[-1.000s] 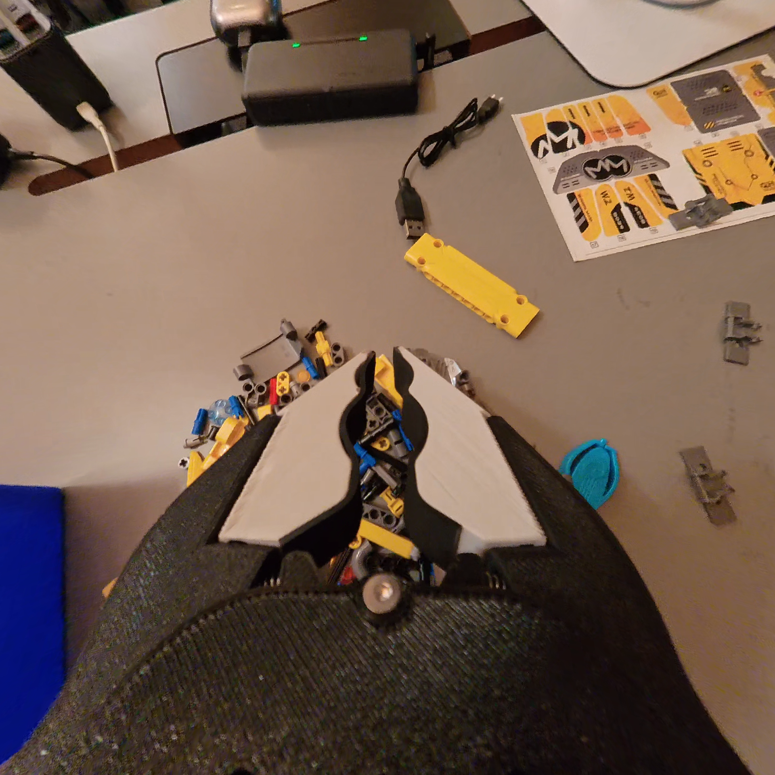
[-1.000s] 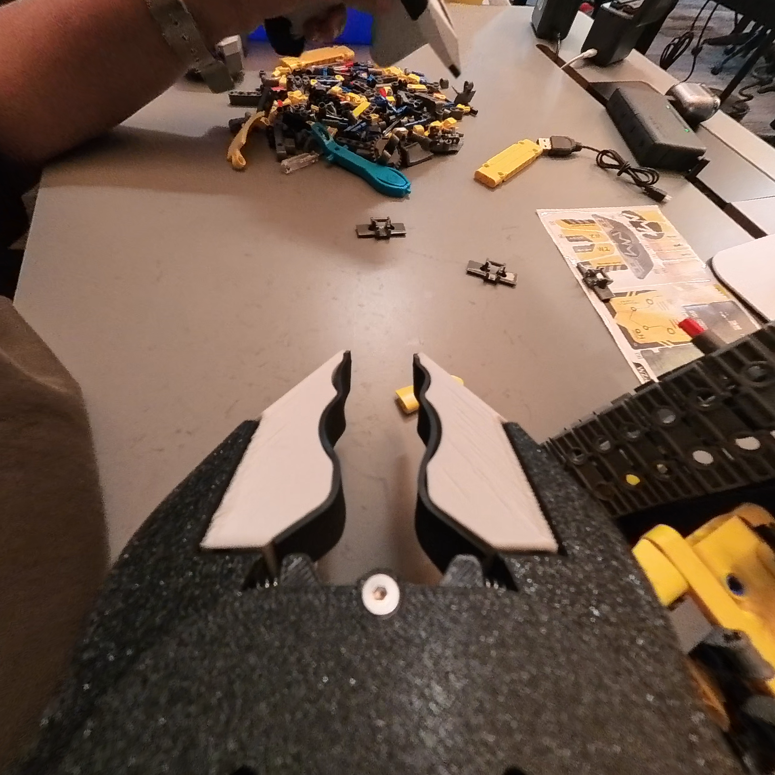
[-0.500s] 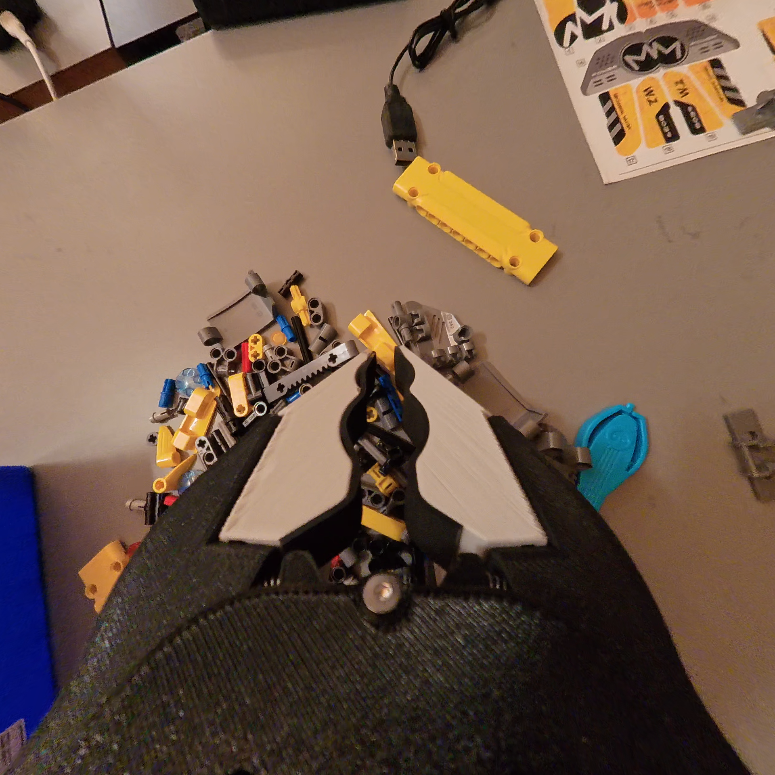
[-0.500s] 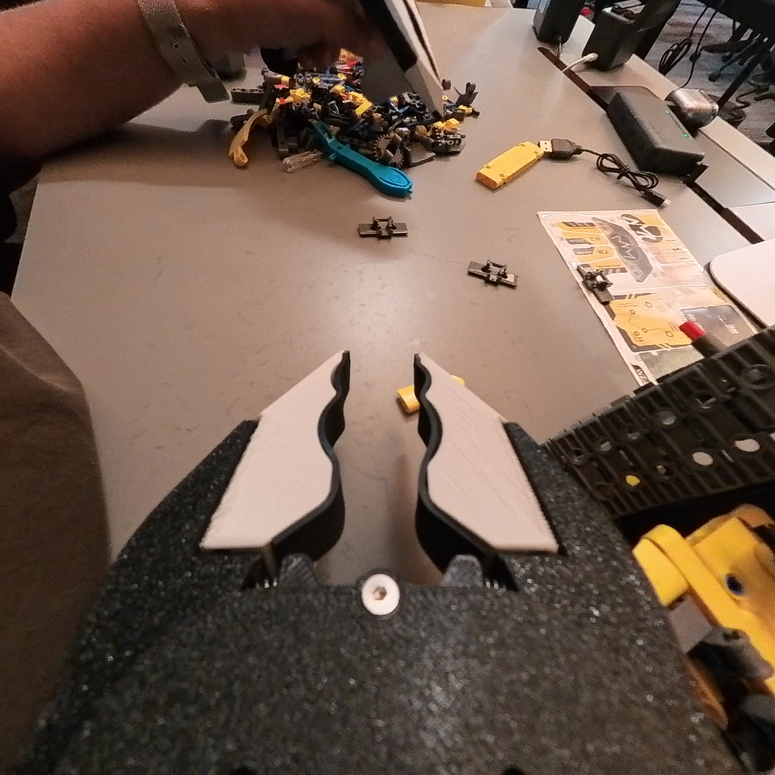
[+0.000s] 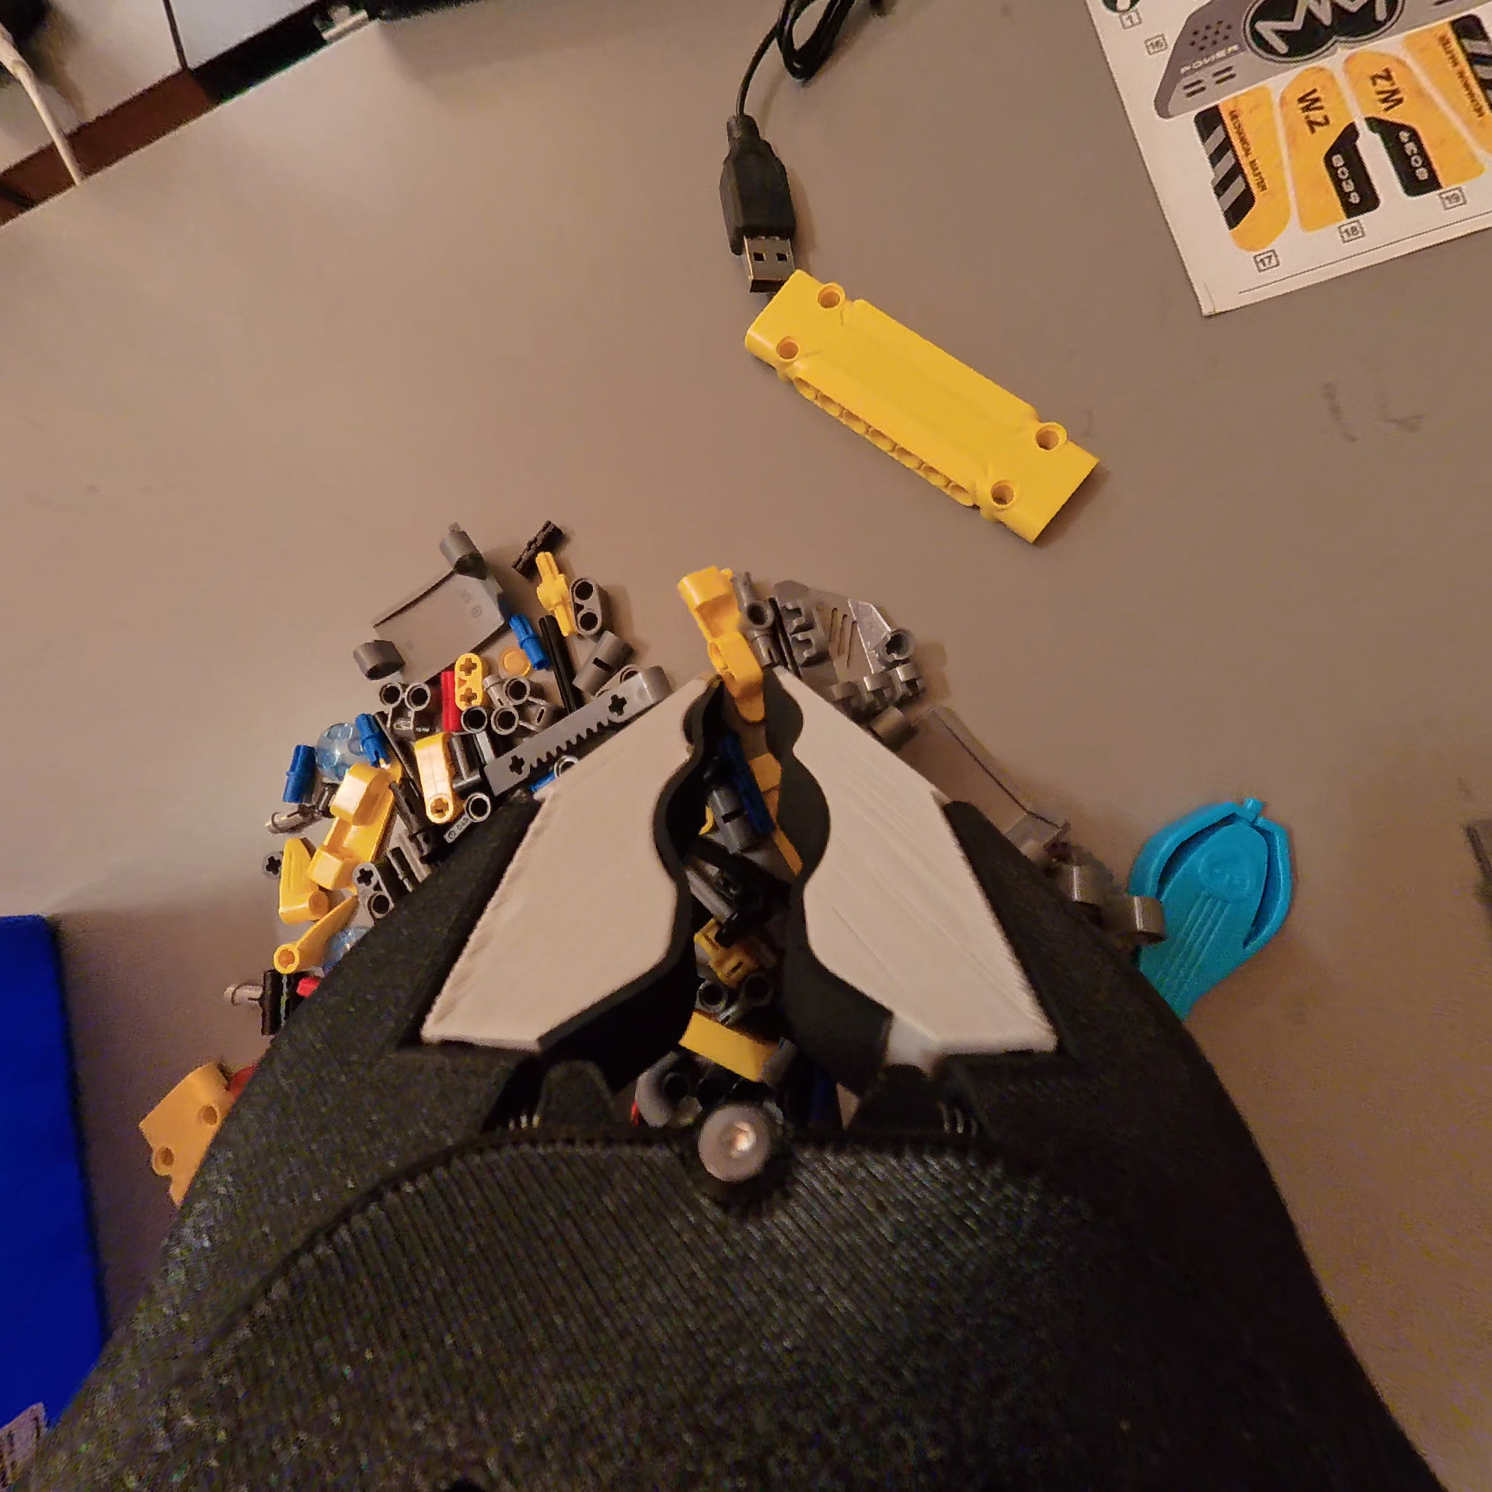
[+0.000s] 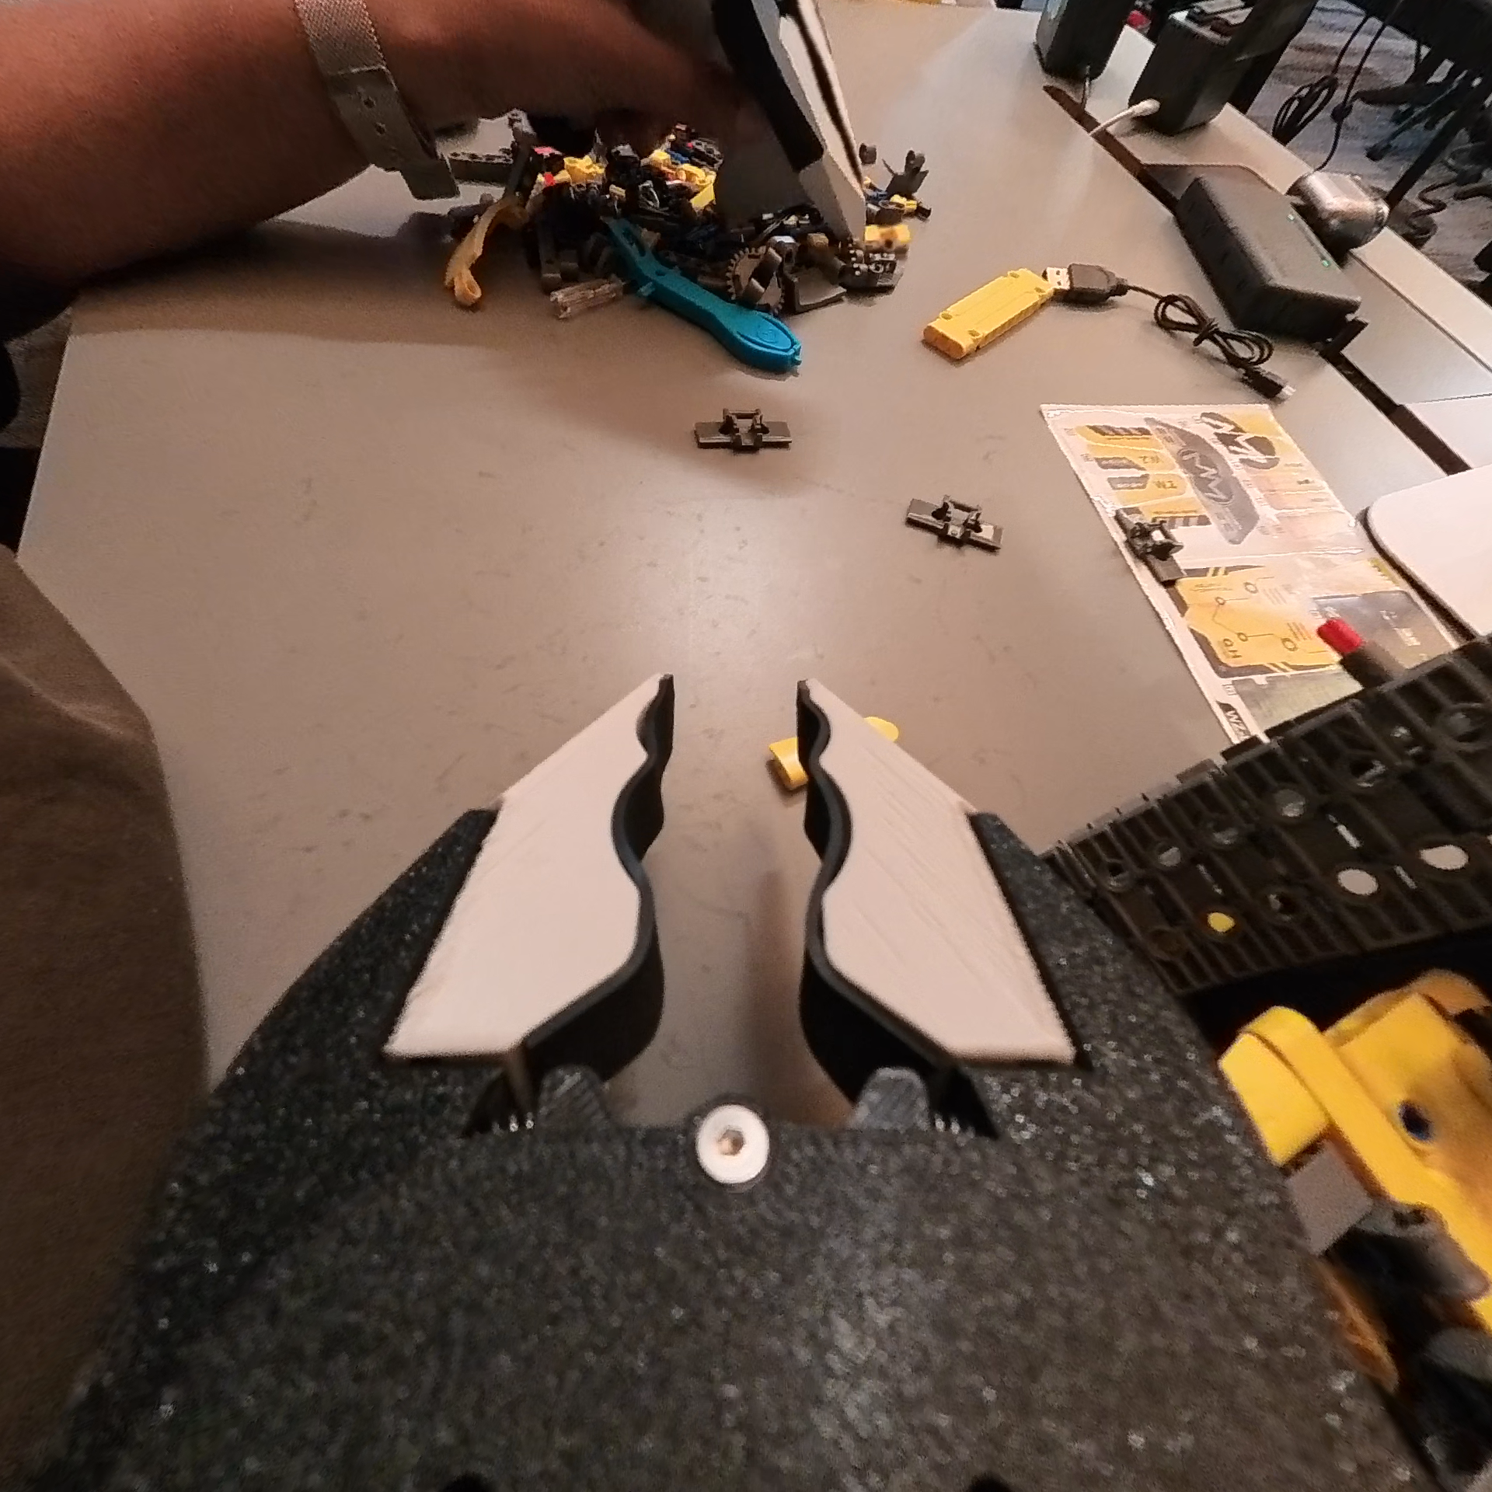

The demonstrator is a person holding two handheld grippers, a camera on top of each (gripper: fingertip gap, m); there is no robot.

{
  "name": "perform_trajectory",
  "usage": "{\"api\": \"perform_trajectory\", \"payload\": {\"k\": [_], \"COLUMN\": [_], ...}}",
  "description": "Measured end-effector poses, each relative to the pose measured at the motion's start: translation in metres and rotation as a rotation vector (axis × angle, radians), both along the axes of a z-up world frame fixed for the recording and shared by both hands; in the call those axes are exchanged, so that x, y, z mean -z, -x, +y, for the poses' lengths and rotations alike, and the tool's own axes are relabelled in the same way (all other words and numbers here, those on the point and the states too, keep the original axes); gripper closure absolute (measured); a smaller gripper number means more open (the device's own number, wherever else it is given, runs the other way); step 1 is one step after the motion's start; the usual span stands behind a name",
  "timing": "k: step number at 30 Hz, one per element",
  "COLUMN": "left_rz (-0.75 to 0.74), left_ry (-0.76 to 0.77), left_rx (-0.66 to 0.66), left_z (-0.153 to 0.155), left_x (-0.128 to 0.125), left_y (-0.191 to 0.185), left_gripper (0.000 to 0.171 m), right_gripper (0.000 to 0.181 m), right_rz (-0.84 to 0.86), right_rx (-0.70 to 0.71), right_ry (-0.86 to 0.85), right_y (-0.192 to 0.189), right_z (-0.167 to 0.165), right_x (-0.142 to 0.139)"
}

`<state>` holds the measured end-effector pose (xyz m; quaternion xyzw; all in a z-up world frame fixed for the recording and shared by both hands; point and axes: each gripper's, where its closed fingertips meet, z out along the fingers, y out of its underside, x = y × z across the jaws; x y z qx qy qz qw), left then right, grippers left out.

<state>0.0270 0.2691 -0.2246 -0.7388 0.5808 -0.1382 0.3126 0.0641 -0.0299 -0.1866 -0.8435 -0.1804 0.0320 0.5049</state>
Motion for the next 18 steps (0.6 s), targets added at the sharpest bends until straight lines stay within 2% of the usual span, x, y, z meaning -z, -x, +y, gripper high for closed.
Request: {"api": "perform_trajectory", "payload": {"k": [5, 11, 14, 18], "left_rz": [-0.059, -0.277, -0.411, -0.551], "left_ry": [-0.010, -0.002, 0.057, 0.154], "left_rx": [-0.016, -0.027, 0.015, 0.120], "left_z": [0.004, 0.009, -0.002, -0.044], "left_x": [-0.012, -0.054, -0.076, -0.106], "left_y": [0.000, 0.001, -0.004, -0.017], "left_gripper": [0.165, 0.165, 0.165, 0.165], "right_gripper": [0.151, 0.152, 0.157, 0.157], "right_rz": [-0.007, -0.014, -0.045, 0.039], "right_rx": [-0.002, 0.005, 0.061, 0.122], "right_ry": [-0.003, -0.006, -0.048, -0.087], "right_y": [0.000, -0.001, -0.015, -0.028], "right_z": [0.000, 0.000, 0.001, 0.001], "right_x": [0.000, 0.000, -0.007, -0.024]}}
